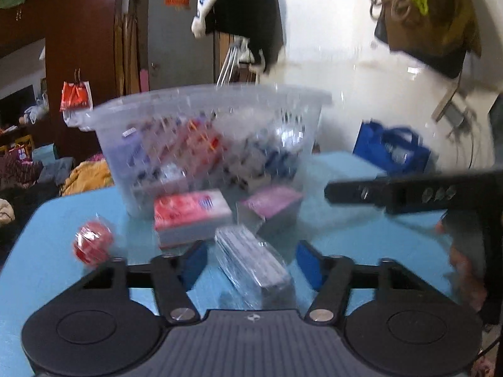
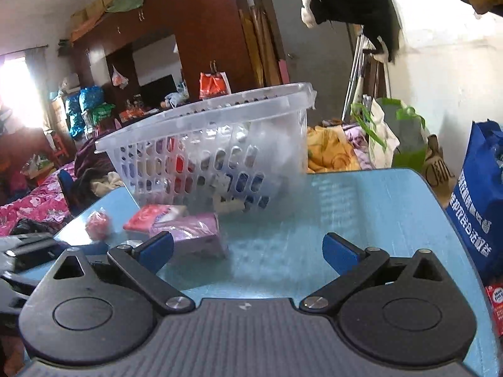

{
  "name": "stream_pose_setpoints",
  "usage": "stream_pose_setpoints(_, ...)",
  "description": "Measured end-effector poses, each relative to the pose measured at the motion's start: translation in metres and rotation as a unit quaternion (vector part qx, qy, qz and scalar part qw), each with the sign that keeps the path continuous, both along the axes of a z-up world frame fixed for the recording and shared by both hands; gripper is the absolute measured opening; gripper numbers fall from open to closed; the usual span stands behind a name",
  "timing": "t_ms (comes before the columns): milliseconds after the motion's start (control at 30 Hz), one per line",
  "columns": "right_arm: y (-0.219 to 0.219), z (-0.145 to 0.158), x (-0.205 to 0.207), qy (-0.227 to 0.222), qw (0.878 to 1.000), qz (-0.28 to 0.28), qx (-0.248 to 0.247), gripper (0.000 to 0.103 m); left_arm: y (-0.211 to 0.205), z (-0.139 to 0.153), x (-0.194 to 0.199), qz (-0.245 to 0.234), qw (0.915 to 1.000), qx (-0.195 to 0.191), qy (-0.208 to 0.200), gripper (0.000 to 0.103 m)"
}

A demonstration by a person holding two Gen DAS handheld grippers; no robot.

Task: Organize objects
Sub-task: 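Grasp clear-wrapped grey box with left tool while right grasps purple box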

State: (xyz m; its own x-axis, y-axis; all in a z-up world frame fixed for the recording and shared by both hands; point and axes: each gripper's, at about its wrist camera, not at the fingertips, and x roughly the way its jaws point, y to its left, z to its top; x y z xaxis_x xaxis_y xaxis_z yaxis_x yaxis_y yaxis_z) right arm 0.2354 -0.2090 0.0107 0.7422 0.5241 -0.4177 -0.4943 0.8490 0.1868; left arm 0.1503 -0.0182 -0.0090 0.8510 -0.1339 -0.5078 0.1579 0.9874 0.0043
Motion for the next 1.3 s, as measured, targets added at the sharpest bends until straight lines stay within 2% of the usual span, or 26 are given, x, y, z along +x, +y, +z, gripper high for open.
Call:
stream_pose_setpoints(33, 0.000, -0.001, -0.002, -0.001, 1.000, -0.001, 0.001, 0.103, -0.001, -0.002, 0.001, 0.001, 1.0000, 0.006, 0.004, 0.045)
stream_pose_setpoints(100, -0.001, -0.004, -0.002, 0.004, 1.000, -0.005, -0.001, 0.103, 0.000, -0.001, -0.004, 0.011, 0.9998, 0.016, -0.003, 0.040)
stream_pose_setpoints(167, 0.003, -0.006, 0.000, 0.012, 1.000, -0.001, -0.009, 0.103, 0.003, 0.001, -0.008, 0.018, 0.9993, 0.030, -0.010, 0.039)
stream_pose_setpoints(333, 0.036, -0.007, 0.002, 0.002, 0.998, 0.012, -0.069, 0.103, 0.031, 0.010, -0.014, 0.033, 0.9989, 0.011, -0.031, 0.038)
stream_pose_setpoints(433, 0.057, -0.010, 0.013, 0.011, 0.995, 0.012, -0.100, 0.103, 0.045, 0.014, -0.015, 0.037, 0.9986, 0.003, -0.038, 0.038)
stream_pose_setpoints(600, 0.073, -0.014, 0.022, 0.012, 0.991, 0.028, -0.128, 0.095, 0.055, 0.012, -0.016, 0.027, 0.9985, -0.006, -0.047, 0.038)
stream_pose_setpoints(767, 0.067, -0.016, 0.028, 0.039, 0.993, 0.041, -0.107, 0.085, 0.062, 0.005, -0.010, 0.032, 0.9983, -0.027, -0.040, 0.038)
stream_pose_setpoints(833, 0.065, -0.017, 0.031, 0.053, 0.993, 0.051, -0.094, 0.077, 0.064, 0.005, -0.011, 0.030, 0.9981, -0.031, -0.044, 0.038)
stream_pose_setpoints(900, 0.065, -0.018, 0.033, 0.060, 0.993, 0.054, -0.088, 0.077, 0.063, 0.003, -0.009, 0.030, 0.9984, -0.031, -0.037, 0.038)
stream_pose_setpoints(1167, 0.083, -0.010, 0.024, 0.022, 0.993, 0.050, -0.106, 0.082, 0.065, 0.001, -0.007, 0.024, 0.9987, -0.038, -0.026, 0.039)
stream_pose_setpoints(1200, 0.083, -0.010, 0.023, 0.019, 0.993, 0.045, -0.108, 0.079, 0.065, 0.001, -0.007, 0.022, 0.9987, -0.037, -0.026, 0.039)
stream_pose_setpoints(1233, 0.081, -0.009, 0.023, 0.018, 0.994, 0.039, -0.103, 0.069, 0.065, 0.001, -0.007, 0.022, 0.9987, -0.037, -0.026, 0.039)
stream_pose_setpoints(1300, 0.074, -0.008, 0.023, 0.020, 0.996, 0.040, -0.083, 0.069, 0.065, 0.001, -0.008, 0.021, 0.9986, -0.039, -0.026, 0.039)
